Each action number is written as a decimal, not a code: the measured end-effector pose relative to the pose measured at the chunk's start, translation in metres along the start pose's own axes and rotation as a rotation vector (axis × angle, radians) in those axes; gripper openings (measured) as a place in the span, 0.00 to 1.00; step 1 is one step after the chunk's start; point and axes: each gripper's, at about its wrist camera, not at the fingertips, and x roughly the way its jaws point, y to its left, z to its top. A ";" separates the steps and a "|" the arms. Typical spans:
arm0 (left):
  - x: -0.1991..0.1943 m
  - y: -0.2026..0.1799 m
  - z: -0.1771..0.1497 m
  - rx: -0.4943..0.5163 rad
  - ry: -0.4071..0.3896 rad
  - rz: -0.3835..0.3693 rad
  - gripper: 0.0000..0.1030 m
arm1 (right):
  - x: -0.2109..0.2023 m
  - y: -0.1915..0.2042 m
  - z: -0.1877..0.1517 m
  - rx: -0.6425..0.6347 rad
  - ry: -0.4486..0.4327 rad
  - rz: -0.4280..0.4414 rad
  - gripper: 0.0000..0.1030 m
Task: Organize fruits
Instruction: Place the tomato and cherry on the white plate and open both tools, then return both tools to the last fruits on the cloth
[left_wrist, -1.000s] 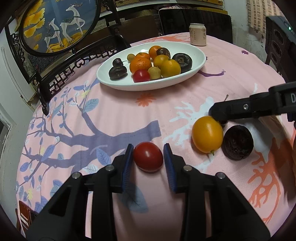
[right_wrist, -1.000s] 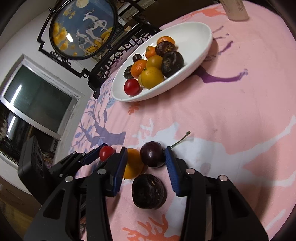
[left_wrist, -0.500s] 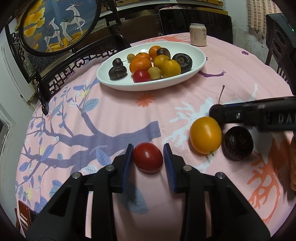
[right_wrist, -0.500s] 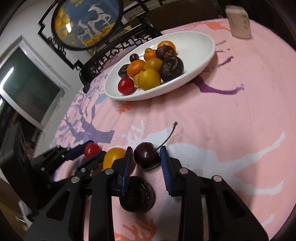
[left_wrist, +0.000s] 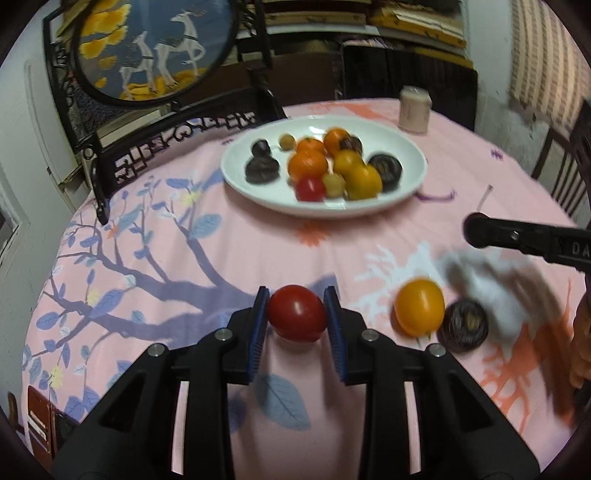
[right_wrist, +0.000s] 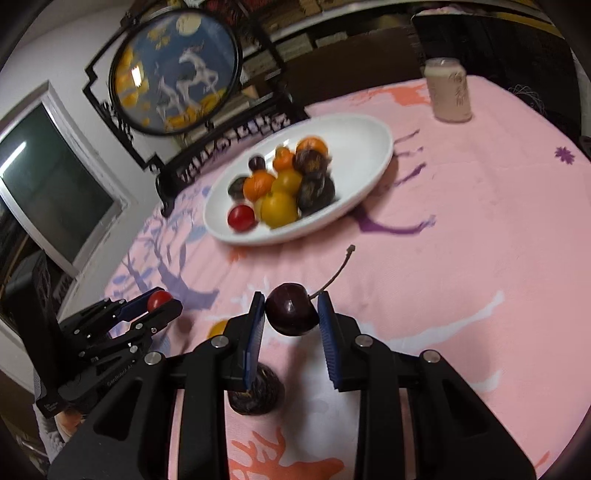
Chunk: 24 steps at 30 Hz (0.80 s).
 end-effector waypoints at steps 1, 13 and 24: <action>0.000 0.001 0.006 -0.006 -0.004 0.002 0.30 | -0.002 0.000 0.008 -0.002 -0.013 -0.007 0.29; 0.052 0.010 0.099 -0.081 -0.018 0.015 0.30 | 0.053 0.004 0.090 -0.030 -0.046 -0.115 0.29; 0.084 0.022 0.099 -0.108 -0.013 0.052 0.71 | 0.073 -0.025 0.098 0.055 -0.053 -0.094 0.60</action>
